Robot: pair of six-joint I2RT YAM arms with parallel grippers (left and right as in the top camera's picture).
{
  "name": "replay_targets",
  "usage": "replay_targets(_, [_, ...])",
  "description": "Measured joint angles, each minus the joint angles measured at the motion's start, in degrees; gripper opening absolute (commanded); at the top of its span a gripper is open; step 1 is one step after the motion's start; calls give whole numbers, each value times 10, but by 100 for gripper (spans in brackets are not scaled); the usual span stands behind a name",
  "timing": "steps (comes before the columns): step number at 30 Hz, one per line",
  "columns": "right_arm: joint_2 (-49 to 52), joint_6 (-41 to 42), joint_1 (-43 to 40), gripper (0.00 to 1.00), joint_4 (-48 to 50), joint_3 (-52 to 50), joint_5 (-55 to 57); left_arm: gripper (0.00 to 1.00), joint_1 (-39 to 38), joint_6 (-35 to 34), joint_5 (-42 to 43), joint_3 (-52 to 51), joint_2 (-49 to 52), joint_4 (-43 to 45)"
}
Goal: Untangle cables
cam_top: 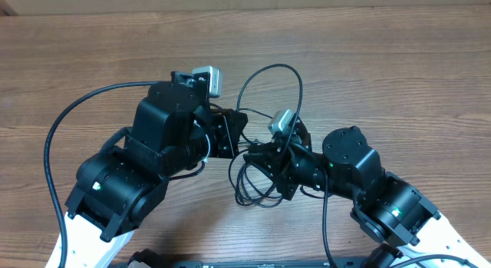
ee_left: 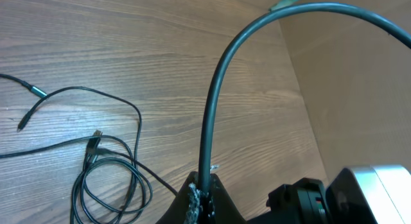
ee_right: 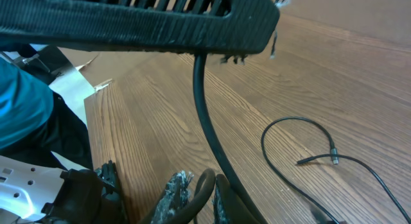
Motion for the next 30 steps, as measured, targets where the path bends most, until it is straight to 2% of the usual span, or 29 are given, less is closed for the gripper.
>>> replay_targets(5, [0, 0, 0, 4, -1, 0, 4, 4, 0, 18, -14, 0, 0, -24])
replay_targets(13, [-3, -3, 2, 8, -24, 0, 7, 4, 0, 31, -55, 0, 0, -55])
replay_targets(18, [-3, -20, 2, 12, -49, 0, 8, 4, 0, 47, -24, 0, 0, -41])
replay_targets(30, [-3, -30, 2, 19, -3, 0, -10, 4, 0, 57, 61, 0, 0, -35])
